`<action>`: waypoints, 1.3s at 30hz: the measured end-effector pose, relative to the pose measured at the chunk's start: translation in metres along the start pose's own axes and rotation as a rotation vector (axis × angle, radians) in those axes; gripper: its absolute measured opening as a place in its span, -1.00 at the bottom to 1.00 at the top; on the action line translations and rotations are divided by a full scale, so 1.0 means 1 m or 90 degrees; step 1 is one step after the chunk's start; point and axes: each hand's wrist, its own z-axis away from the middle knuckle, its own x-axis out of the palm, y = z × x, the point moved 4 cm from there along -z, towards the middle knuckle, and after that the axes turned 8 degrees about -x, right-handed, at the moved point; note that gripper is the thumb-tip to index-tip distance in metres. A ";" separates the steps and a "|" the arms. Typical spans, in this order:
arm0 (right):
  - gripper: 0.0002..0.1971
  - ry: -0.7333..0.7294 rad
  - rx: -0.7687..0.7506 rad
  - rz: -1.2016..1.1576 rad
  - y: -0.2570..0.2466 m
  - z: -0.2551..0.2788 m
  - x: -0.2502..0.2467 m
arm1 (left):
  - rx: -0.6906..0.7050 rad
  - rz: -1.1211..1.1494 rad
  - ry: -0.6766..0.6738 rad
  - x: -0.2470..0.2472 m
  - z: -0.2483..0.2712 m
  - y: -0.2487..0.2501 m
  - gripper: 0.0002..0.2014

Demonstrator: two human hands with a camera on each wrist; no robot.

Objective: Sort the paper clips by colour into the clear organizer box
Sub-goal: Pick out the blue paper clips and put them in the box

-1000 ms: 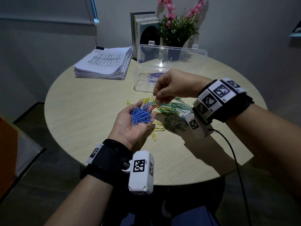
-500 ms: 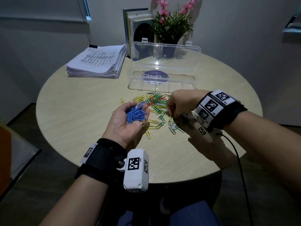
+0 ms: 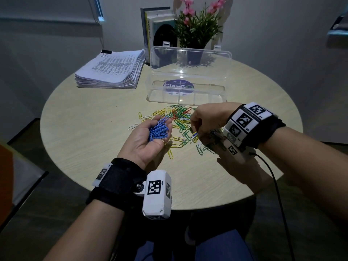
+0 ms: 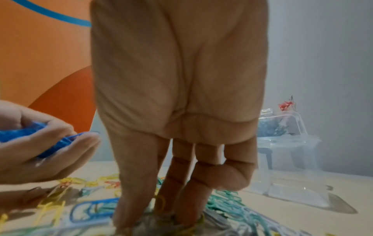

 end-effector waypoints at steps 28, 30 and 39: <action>-0.93 0.229 -0.125 -0.228 -0.028 0.004 -0.043 | -0.057 -0.007 0.012 0.017 -0.008 -0.013 -0.61; -0.86 0.223 -0.128 -0.193 -0.031 0.003 -0.046 | -0.063 -0.006 -0.001 0.024 -0.007 -0.016 -0.60; -0.72 0.072 0.124 -0.081 0.041 0.014 -0.026 | -0.039 0.009 -0.002 0.016 -0.007 -0.004 -0.63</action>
